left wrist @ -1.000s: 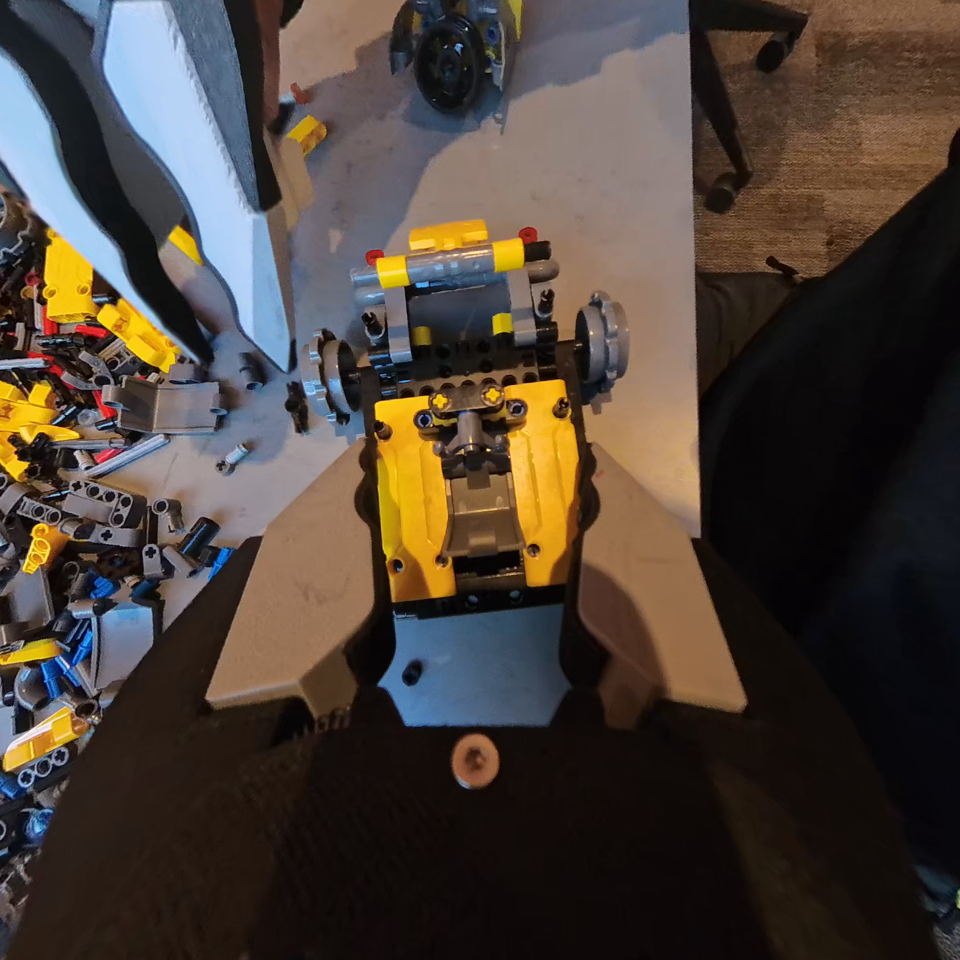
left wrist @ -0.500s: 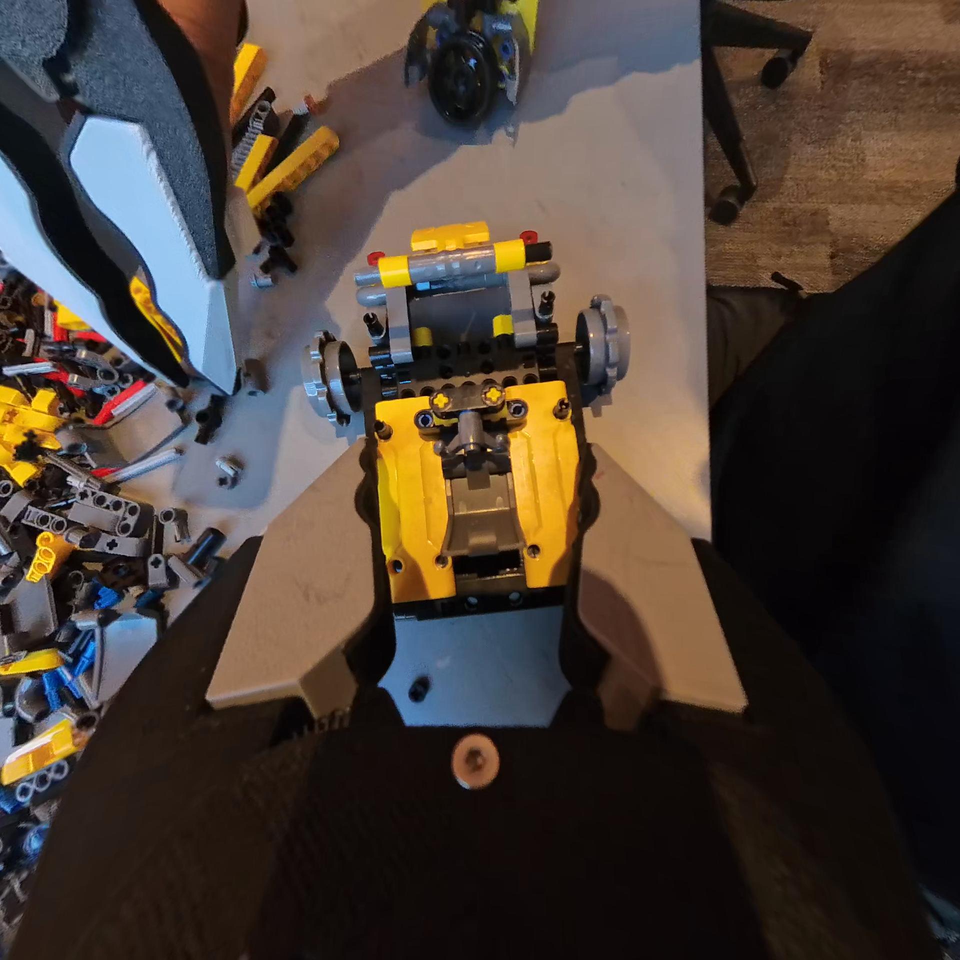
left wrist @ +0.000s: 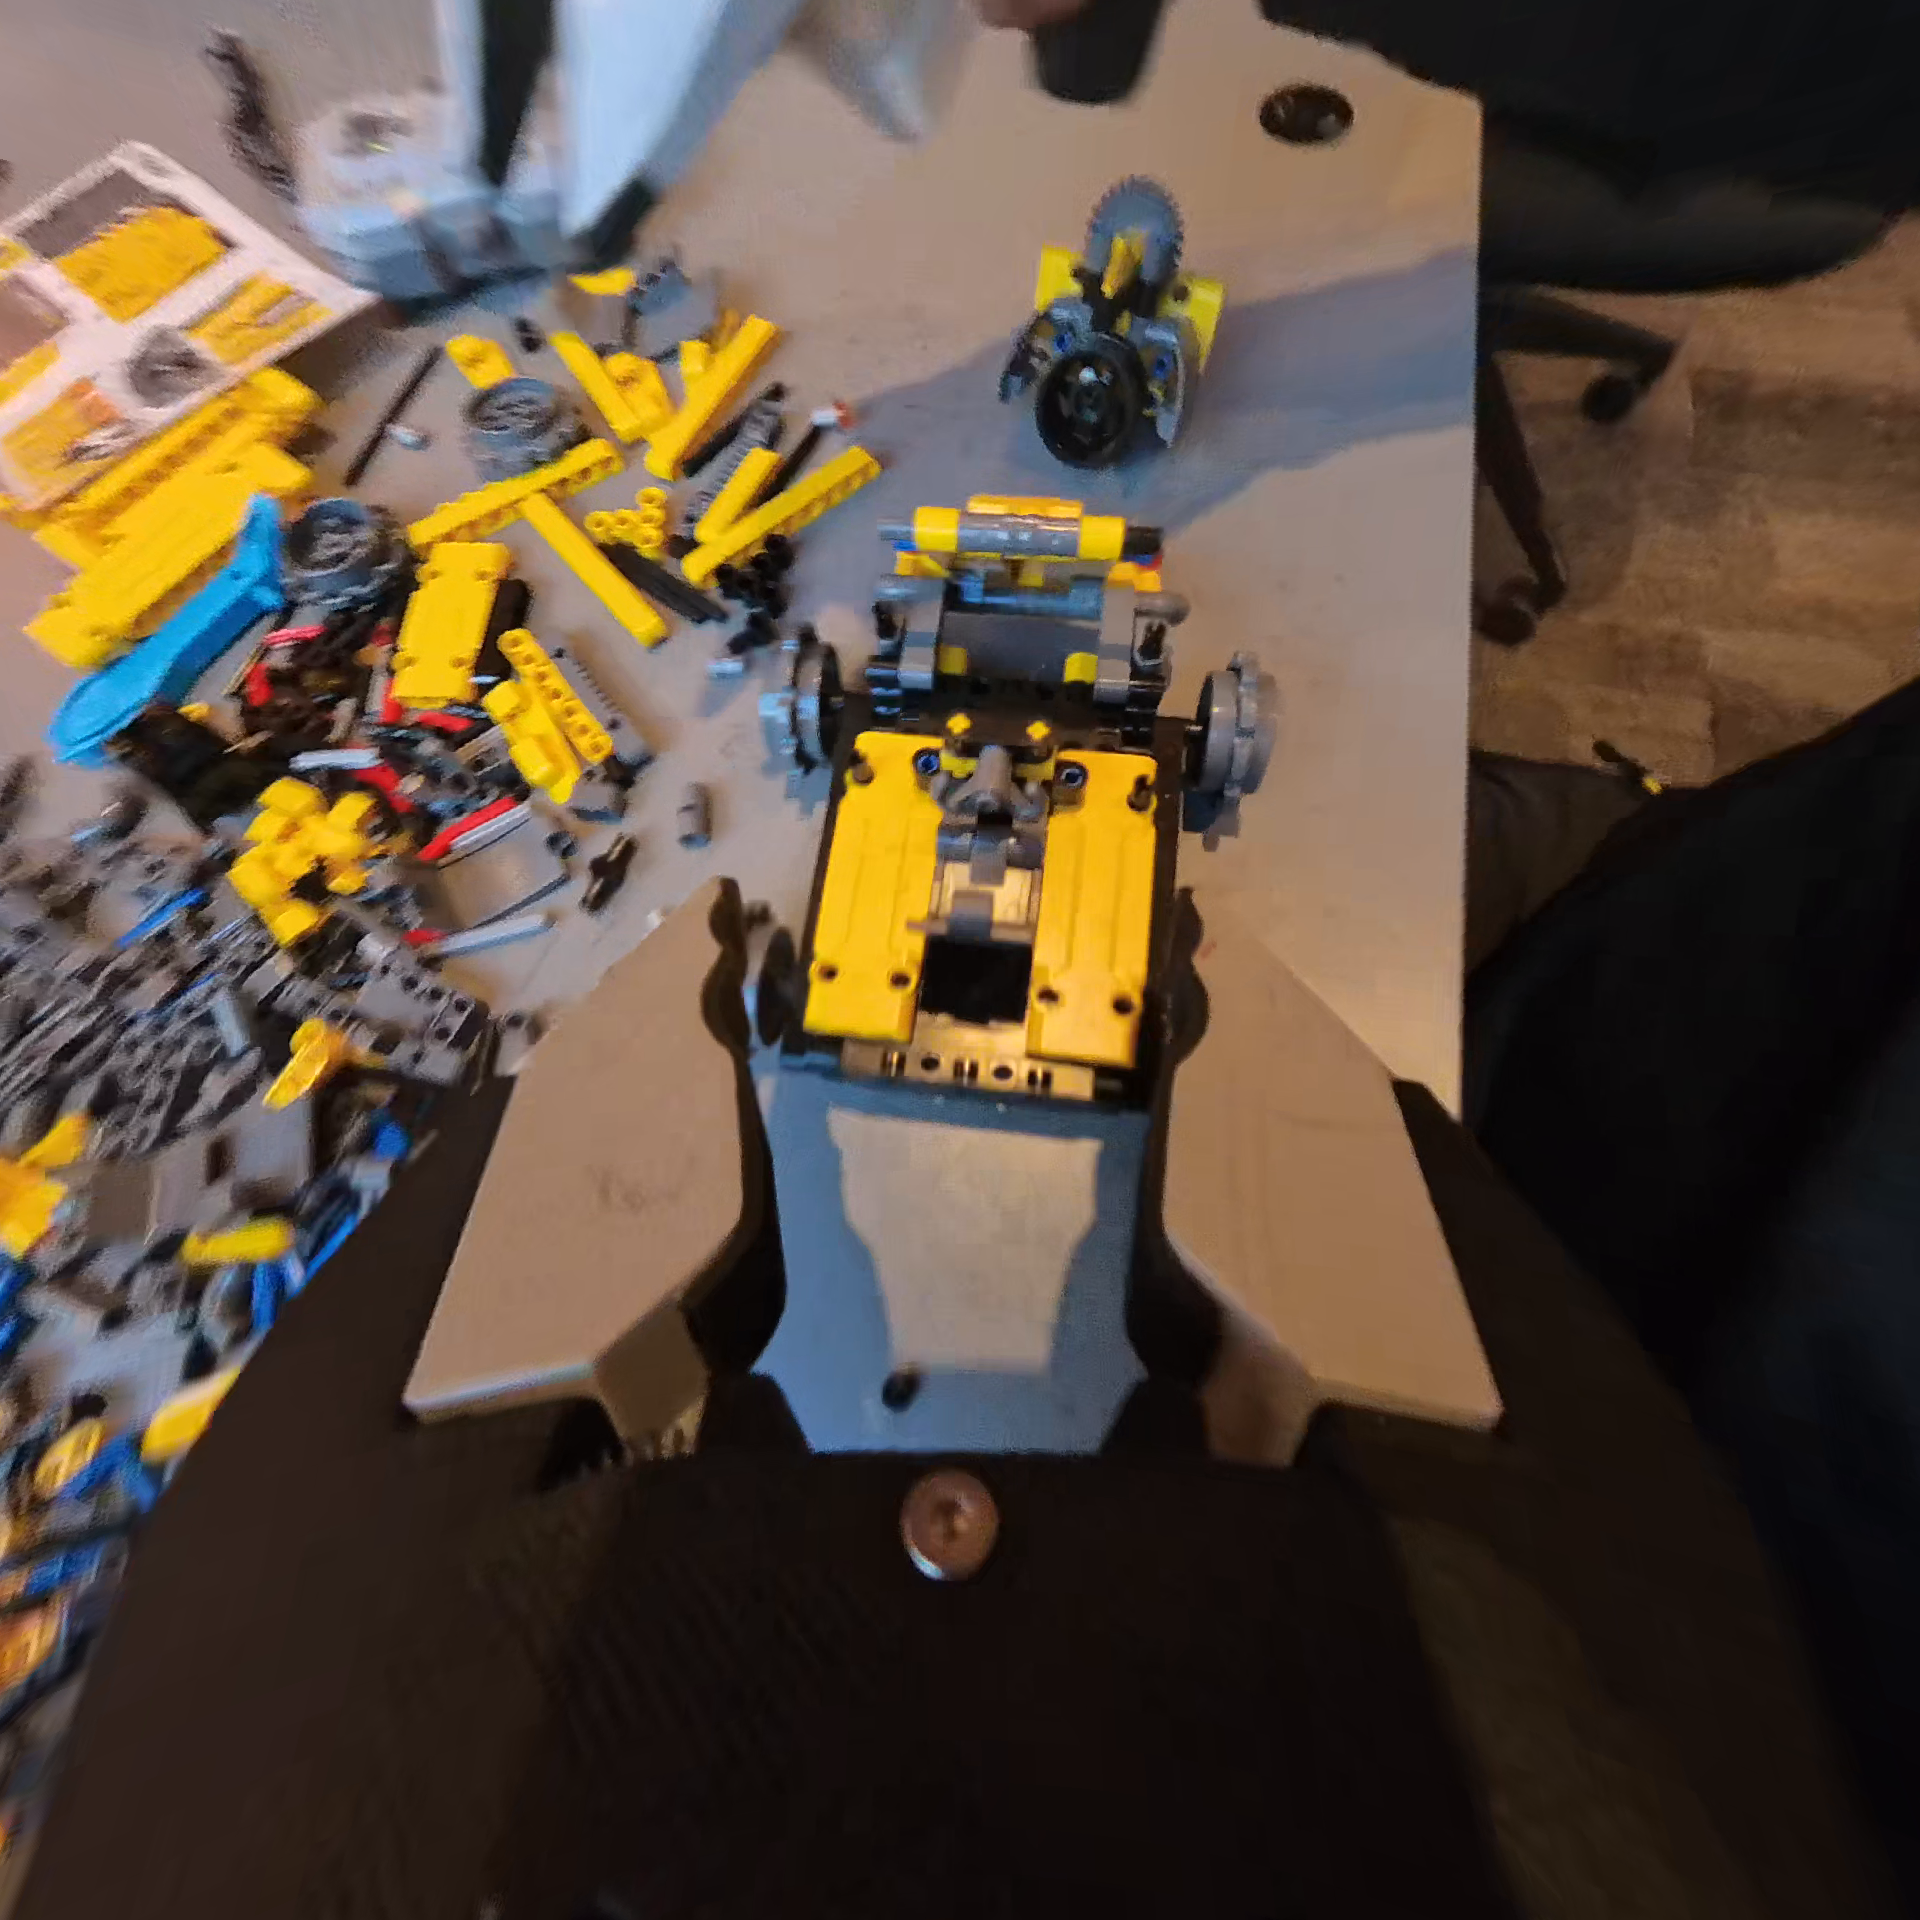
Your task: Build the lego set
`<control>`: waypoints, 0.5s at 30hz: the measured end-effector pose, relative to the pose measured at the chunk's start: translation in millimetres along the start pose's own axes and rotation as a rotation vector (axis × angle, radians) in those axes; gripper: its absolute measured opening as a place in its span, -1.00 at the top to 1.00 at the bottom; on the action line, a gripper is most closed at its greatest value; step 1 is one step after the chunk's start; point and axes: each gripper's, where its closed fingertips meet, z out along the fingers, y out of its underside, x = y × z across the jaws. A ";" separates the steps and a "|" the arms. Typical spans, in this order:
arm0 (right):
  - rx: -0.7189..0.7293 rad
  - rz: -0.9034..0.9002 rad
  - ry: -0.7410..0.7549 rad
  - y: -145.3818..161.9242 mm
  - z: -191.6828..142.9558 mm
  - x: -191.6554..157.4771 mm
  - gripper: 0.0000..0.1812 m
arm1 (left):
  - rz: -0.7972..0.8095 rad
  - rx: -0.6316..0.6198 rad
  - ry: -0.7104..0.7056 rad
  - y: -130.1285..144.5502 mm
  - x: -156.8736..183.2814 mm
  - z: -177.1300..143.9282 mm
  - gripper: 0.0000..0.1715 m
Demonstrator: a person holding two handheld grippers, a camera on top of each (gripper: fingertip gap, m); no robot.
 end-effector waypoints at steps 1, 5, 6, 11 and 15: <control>0.049 0.006 0.003 -4.7 -8.7 -8.2 0.76 | -0.040 0.028 -0.029 -1.3 -2.3 -13.2 0.08; 0.194 0.029 -0.012 -13.0 -30.8 -43.4 0.76 | -0.257 0.108 -0.245 6.7 -30.2 -70.7 0.24; 0.235 0.052 -0.034 -16.1 -33.6 -55.1 0.76 | -0.308 0.106 -0.345 14.7 -42.7 -85.6 0.32; 0.362 0.088 -0.209 -20.4 -20.9 -129.3 0.79 | -0.373 0.152 -0.475 28.1 -53.7 -107.7 0.52; 0.197 0.038 -0.302 22.1 13.2 -167.1 0.80 | -0.405 0.099 -0.369 31.2 -56.8 -89.5 0.64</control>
